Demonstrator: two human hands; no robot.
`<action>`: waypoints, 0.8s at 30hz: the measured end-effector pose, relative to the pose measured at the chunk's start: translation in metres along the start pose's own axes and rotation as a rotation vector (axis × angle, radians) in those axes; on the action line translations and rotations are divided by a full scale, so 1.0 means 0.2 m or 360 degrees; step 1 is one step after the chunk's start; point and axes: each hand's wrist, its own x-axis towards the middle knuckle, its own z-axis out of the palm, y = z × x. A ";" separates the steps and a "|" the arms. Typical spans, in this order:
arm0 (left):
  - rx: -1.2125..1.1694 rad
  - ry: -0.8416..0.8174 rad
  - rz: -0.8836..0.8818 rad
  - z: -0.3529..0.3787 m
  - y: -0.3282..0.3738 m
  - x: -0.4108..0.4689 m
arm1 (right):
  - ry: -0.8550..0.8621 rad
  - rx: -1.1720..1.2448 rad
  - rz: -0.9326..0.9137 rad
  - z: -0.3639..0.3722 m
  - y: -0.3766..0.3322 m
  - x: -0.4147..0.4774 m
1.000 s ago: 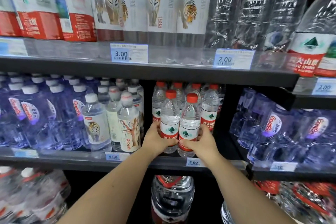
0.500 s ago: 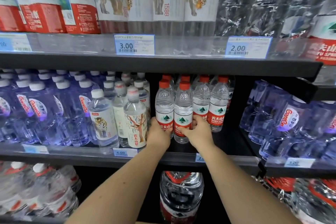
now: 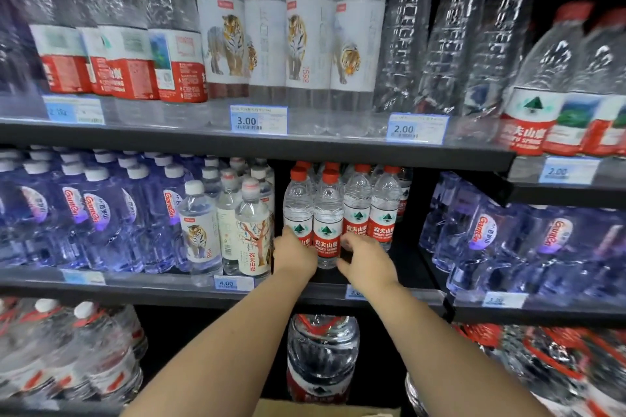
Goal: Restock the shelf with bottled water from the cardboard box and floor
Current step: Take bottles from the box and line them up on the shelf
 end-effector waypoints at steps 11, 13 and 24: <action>0.1095 -0.0210 0.0868 -0.40 0.03 -0.74 | -0.0143 -0.0451 -0.0177 -0.35 -0.21 -0.72; 0.1217 -0.0273 0.0894 -0.41 -0.10 -0.88 | -0.0219 -0.0407 -0.0107 -0.30 -0.20 -0.87; 0.1516 -0.0763 0.0588 -0.11 -0.96 -1.50 | -0.0690 -0.0445 0.0223 0.29 0.00 -1.64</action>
